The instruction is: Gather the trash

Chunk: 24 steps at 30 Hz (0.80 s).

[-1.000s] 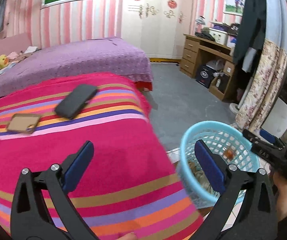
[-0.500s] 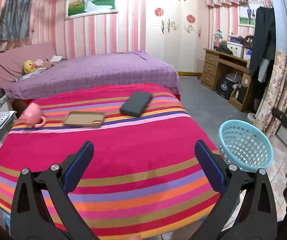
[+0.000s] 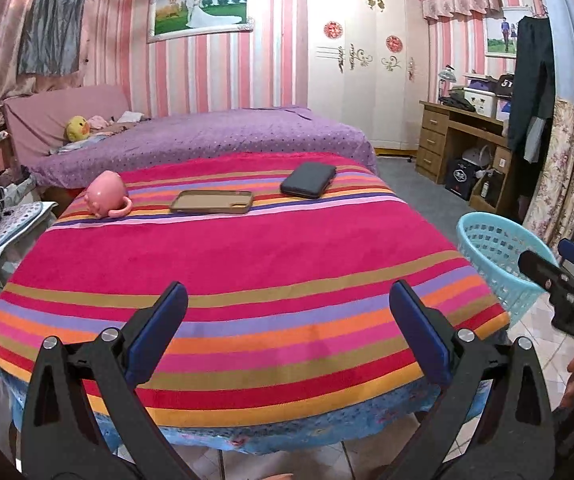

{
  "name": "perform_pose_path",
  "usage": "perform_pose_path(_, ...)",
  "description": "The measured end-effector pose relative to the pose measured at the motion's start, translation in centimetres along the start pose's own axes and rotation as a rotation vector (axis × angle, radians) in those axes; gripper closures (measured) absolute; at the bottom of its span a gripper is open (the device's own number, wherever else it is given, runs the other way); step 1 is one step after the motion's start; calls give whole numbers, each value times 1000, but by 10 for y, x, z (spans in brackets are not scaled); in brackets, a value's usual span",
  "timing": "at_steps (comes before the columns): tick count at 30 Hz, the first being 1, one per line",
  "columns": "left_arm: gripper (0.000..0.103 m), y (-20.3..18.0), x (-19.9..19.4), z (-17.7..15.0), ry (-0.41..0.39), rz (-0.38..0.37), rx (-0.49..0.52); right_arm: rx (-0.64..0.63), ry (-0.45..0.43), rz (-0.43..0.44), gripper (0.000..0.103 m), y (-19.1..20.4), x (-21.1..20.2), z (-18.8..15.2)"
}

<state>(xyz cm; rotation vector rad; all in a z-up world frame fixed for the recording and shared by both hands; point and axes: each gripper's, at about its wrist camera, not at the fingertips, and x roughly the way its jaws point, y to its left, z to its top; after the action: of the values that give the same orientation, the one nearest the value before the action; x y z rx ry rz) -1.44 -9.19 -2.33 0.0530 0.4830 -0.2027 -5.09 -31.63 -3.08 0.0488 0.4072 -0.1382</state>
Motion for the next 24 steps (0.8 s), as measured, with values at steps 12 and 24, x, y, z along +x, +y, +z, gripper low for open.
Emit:
perform_pose_path(12, 5, 10, -3, -3, -43, 21, 1, -50, -57, 9, 5, 24, -5, 4)
perform_pose_path(24, 5, 10, -3, -2, -50, 30, -1, -70, -83, 4, 5, 28, -10, 6)
